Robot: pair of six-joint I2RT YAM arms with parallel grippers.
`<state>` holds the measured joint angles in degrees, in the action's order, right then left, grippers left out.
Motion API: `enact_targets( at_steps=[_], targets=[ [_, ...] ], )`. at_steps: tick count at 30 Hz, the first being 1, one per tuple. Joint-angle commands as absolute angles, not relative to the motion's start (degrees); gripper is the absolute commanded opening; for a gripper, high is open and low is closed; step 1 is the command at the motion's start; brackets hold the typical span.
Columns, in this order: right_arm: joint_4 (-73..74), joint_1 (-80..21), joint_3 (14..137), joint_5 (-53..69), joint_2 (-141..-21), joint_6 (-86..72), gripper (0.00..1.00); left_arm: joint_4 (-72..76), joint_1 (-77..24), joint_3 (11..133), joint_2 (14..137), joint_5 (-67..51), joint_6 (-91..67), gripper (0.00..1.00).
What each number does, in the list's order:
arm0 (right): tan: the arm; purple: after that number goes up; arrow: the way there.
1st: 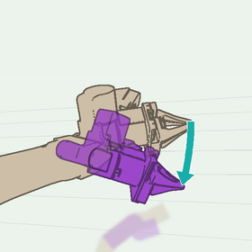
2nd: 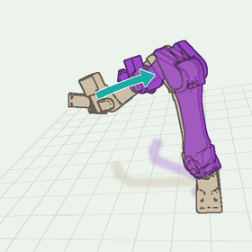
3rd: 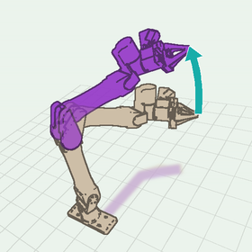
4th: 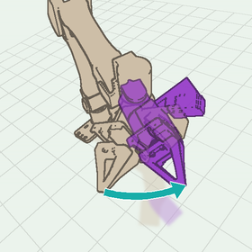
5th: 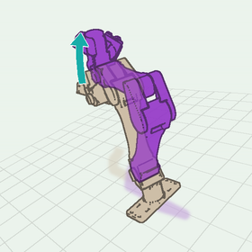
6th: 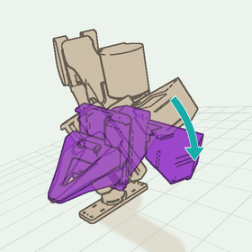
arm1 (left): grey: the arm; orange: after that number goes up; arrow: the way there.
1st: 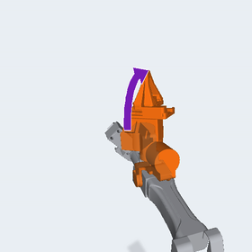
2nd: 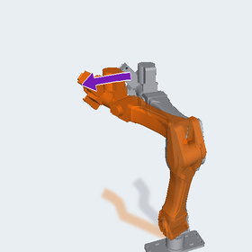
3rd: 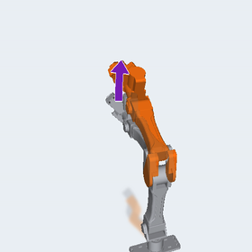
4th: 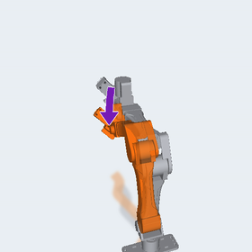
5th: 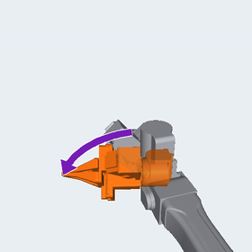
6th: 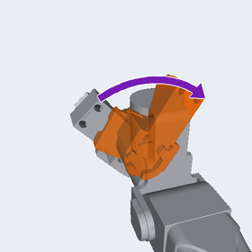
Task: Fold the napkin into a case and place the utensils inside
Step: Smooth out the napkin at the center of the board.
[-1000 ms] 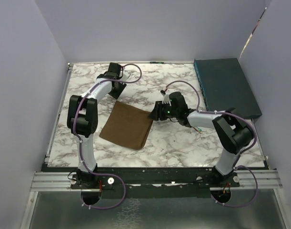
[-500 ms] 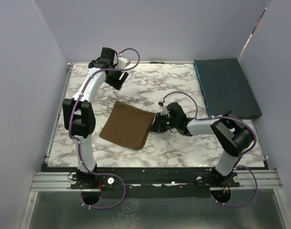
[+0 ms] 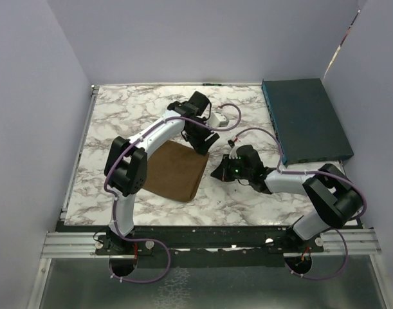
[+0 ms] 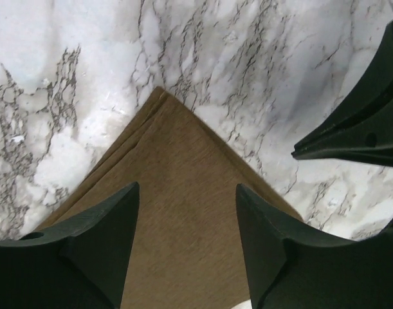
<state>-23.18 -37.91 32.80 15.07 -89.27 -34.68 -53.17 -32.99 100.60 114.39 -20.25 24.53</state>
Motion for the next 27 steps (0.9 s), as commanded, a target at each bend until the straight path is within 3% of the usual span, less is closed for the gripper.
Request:
enact_targets(
  at_steps=[1, 5, 15, 27],
  targets=[
    [-25.4, -37.9, 30.6, 12.3, -88.1, -36.5, 0.01, -46.5, -34.6, 97.2, 114.2, -19.9, 19.7, 0.56],
    [-29.5, -37.7, 28.8, 14.4, -88.6, -37.9, 0.01, -42.7, -35.9, 93.4, 114.3, -17.9, 17.1, 0.46],
    [-31.1, -37.7, 28.4, 16.3, -90.4, -35.0, 0.01, -36.7, -38.3, 89.0, 116.7, -11.0, 11.6, 0.39],
    [-39.5, -38.9, 22.7, 15.3, -87.4, -25.6, 0.01, -36.5, -39.7, 91.5, 121.0, -6.2, 9.4, 0.45]
  ],
)
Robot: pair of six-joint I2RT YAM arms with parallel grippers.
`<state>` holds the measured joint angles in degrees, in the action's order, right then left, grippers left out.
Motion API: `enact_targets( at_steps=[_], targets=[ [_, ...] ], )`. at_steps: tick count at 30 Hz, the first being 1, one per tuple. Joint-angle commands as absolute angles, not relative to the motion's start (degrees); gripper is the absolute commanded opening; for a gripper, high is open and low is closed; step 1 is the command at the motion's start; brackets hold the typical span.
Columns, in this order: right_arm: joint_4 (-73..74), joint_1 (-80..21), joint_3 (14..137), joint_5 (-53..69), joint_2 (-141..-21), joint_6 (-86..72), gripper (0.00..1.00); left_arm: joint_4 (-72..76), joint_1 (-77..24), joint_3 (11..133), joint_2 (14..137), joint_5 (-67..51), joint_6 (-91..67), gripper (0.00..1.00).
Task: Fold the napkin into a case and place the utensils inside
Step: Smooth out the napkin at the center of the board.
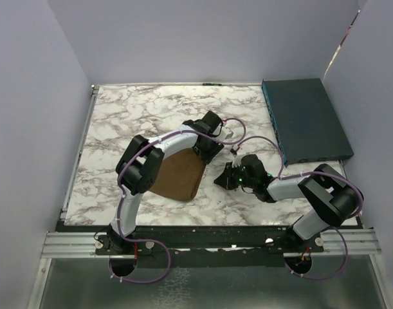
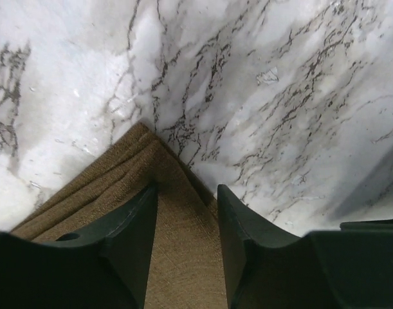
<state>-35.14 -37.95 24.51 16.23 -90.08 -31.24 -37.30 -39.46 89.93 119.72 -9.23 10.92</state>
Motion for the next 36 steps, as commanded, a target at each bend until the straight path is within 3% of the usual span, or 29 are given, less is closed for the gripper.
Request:
enact_targets(
  at_steps=[1, 3, 6, 8, 26, 36],
  targets=[
    [-39.9, -39.1, 22.7, 15.2, -87.0, -24.4, 0.01, -36.5, -39.8, 91.6, 121.1, -6.3, 9.3, 0.44],
    [-40.2, -40.1, 22.9, 14.8, -86.5, -21.7, 0.01, -36.6, -39.9, 91.6, 121.0, -6.2, 9.5, 0.35],
    [-40.0, -41.9, 23.9, 14.2, -86.6, -17.4, 0.01, -36.9, -39.9, 91.7, 121.3, -6.7, 9.5, 0.1],
    [-40.0, -42.9, 24.9, 14.4, -87.9, -15.6, 0.01, -37.6, -39.9, 92.1, 121.5, -7.3, 9.5, 0.0],
    [-45.8, -50.4, 32.8, 19.0, -101.5, -13.4, 0.01, -38.7, -37.5, 95.5, 120.7, -9.0, 6.8, 0.0],
    [-42.7, -50.5, 29.8, 18.2, -99.3, -12.8, 0.01, -38.4, -36.5, 98.1, 123.5, -12.0, 5.8, 0.0]
  ],
)
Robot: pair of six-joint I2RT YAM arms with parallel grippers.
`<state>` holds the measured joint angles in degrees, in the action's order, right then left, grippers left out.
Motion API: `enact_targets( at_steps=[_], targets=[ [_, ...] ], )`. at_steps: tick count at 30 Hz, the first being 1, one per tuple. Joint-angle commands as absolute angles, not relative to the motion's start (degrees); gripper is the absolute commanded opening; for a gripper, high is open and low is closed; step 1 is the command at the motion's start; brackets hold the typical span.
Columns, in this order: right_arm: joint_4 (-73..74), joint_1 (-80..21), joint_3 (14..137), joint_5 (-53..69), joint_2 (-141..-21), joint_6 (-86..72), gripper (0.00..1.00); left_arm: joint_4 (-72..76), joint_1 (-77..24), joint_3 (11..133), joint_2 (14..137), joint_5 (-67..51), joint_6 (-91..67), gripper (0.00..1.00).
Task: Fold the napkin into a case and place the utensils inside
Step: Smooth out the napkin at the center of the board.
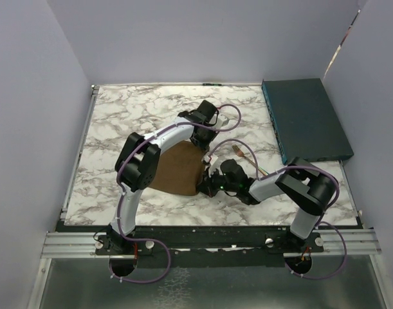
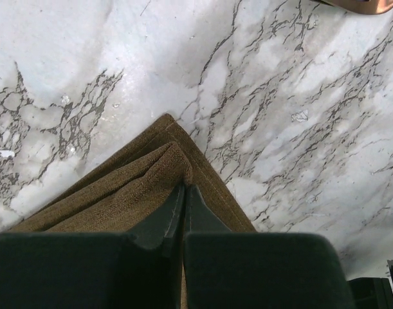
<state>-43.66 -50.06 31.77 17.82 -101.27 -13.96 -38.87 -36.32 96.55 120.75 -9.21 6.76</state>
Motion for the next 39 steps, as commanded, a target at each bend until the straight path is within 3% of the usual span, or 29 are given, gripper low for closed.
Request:
enact_targets(
  at_steps=[1, 12, 25, 39],
  targets=[
    [-42.5, -50.5, 29.6, 18.3, -99.0, -12.8, 0.01, -38.2, -36.5, 98.2, 124.0, -12.4, 5.5, 0.0],
    [-40.7, -48.3, 25.6, 11.1, -89.8, -16.5, 0.02, -36.9, -36.3, 99.9, 128.6, -12.5, 6.0, 0.0],
    [-34.8, -47.7, 30.5, 12.3, -97.3, -14.2, 0.01, -37.4, -36.1, 100.2, 127.8, -14.1, 5.5, 0.0],
    [-31.0, -47.7, 29.4, 16.2, -97.2, -13.0, 0.01, -37.4, -34.7, 106.0, 128.8, -17.1, 2.5, 0.0]
  ],
)
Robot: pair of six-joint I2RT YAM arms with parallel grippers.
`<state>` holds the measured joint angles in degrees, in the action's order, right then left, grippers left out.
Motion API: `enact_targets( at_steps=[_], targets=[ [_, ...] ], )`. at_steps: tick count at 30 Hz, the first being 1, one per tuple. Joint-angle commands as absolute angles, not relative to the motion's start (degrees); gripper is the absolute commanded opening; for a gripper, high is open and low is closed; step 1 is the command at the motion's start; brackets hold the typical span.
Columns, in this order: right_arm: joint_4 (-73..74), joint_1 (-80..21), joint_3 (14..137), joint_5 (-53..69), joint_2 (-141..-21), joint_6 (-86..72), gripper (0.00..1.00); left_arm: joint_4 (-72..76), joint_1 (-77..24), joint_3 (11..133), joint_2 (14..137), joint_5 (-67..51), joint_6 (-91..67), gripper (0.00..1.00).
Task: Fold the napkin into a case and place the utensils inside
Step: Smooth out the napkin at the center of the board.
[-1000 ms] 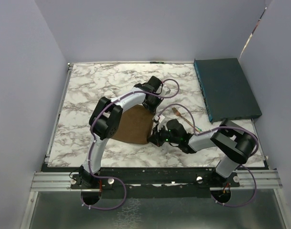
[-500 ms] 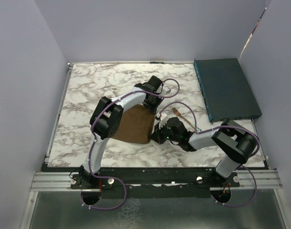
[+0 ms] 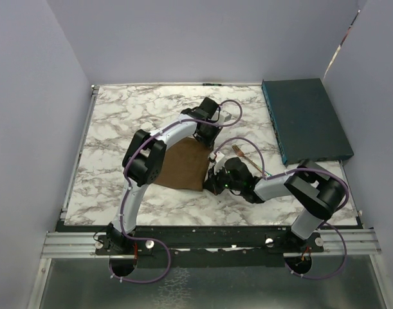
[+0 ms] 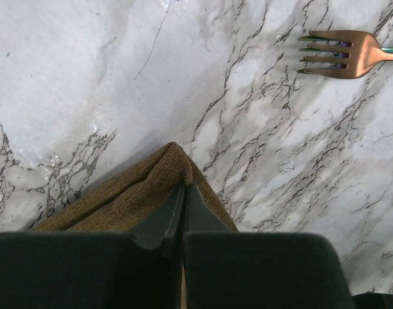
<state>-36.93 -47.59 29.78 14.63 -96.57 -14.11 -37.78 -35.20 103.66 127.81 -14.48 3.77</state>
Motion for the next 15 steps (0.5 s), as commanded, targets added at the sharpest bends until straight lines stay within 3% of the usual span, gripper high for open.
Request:
enact_targets(
  at_steps=[1, 15],
  targets=[
    [-31.0, -47.7, 29.4, 16.1, -97.1, -13.0, 0.01, -37.5, -34.7, 106.0, 129.0, -17.3, 2.5, 0.0],
    [-27.2, -46.1, 28.2, 12.5, -84.0, -14.8, 0.03, -37.0, -34.8, 104.0, 133.6, -15.4, 4.3, 0.0]
  ],
)
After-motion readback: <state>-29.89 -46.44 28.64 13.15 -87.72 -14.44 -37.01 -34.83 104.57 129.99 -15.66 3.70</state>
